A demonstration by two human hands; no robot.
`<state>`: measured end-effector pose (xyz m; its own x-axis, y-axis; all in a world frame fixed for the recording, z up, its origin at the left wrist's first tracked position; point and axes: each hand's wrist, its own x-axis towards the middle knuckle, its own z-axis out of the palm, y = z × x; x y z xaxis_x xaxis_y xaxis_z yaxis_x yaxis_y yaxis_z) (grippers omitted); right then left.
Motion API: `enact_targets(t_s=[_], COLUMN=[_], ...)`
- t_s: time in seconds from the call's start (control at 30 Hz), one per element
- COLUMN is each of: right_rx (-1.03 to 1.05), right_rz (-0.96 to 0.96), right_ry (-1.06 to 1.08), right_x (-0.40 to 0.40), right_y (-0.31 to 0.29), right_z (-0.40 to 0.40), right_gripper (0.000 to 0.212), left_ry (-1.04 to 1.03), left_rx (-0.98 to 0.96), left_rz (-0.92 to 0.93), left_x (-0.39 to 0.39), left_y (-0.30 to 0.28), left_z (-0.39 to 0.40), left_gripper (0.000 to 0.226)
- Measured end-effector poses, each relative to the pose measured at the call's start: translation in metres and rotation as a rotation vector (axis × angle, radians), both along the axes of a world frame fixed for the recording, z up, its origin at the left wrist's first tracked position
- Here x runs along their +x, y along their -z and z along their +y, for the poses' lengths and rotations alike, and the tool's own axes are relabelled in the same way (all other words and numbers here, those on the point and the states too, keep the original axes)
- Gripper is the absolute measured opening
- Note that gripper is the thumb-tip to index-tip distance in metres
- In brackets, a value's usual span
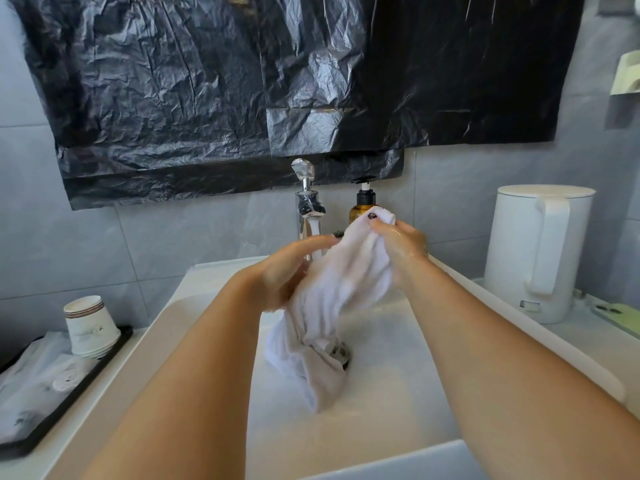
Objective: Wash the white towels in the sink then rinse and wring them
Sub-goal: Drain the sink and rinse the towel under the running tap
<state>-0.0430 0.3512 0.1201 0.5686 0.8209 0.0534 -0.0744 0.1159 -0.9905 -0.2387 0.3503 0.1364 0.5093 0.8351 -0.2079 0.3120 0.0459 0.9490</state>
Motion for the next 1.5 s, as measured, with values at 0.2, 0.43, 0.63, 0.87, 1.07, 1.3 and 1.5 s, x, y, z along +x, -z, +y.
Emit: enact_targets(t_s=[0.2,0.43,0.63,0.87,1.07,1.3,1.5], right_rx=[0.136,-0.311,-0.074,-0.273,-0.462,-0.054,0.047], right_rz=[-0.013,-0.266,0.359,0.164,0.072,0.204,0.256], right_ry=[-0.348,-0.142,-0.369,-0.709,-0.927,-0.512,-0.430], right_x=[-0.016,-0.017,-0.014,-0.024,-0.049,-0.039,-0.034], right_y=[-0.006,0.009,0.002,0.012,0.023,0.004,0.005], right_z=[0.007,0.007,0.008,-0.002,0.005,0.009,0.012], right_gripper=[0.024,0.039,0.031,0.015,0.023,0.022,0.008], left_ry=[-0.102,-0.414,-0.528,-0.804,-1.043,-0.844,-0.237], left_rx=[0.018,0.215,0.532,0.094,0.077,0.461,0.169], left_rz=[0.053,-0.084,0.256,-0.365,-0.715,0.299,0.383], left_x=[-0.002,0.005,0.004,-0.008,-0.020,-0.014,0.010], left_y=[-0.004,0.004,0.009,-0.005,-0.014,0.002,0.012], left_z=[-0.001,0.010,0.016,0.007,0.009,0.021,-0.002], left_gripper=[0.048,0.022,0.019,0.012,0.011,0.018,0.022])
